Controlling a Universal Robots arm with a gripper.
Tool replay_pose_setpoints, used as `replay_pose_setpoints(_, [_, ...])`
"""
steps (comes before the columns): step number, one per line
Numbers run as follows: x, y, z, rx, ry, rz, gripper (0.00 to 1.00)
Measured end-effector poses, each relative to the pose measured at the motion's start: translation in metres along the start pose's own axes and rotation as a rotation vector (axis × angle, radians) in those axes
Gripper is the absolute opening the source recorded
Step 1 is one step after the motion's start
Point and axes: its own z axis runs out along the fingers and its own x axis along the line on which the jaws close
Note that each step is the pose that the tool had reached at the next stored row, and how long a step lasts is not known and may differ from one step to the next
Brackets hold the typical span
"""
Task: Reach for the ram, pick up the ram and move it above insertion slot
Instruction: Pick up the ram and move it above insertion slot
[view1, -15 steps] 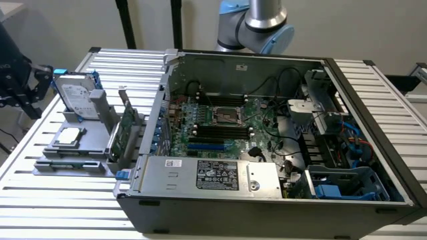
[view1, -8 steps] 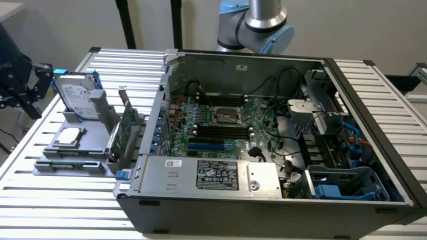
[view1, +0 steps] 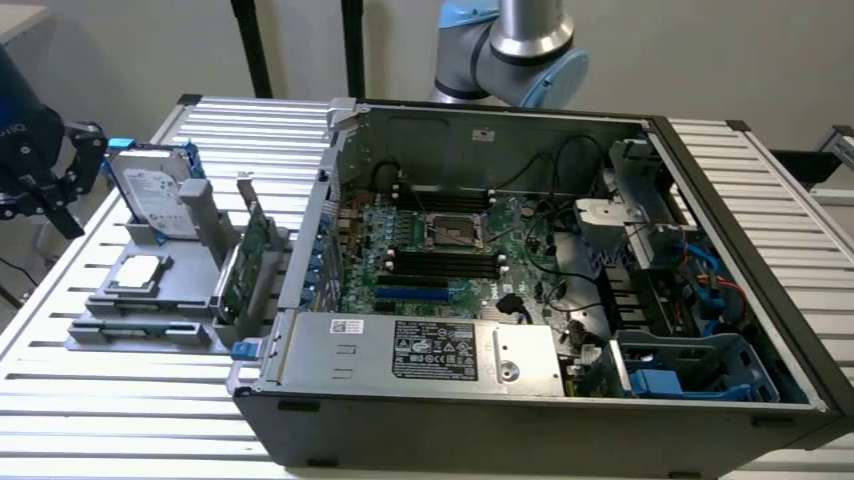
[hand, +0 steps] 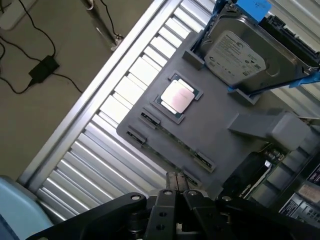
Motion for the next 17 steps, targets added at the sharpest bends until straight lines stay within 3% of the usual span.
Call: replay_pose_setpoints(17, [0.0, 0.0, 0.0, 0.0046, -0.0027, -0.309, 0.11])
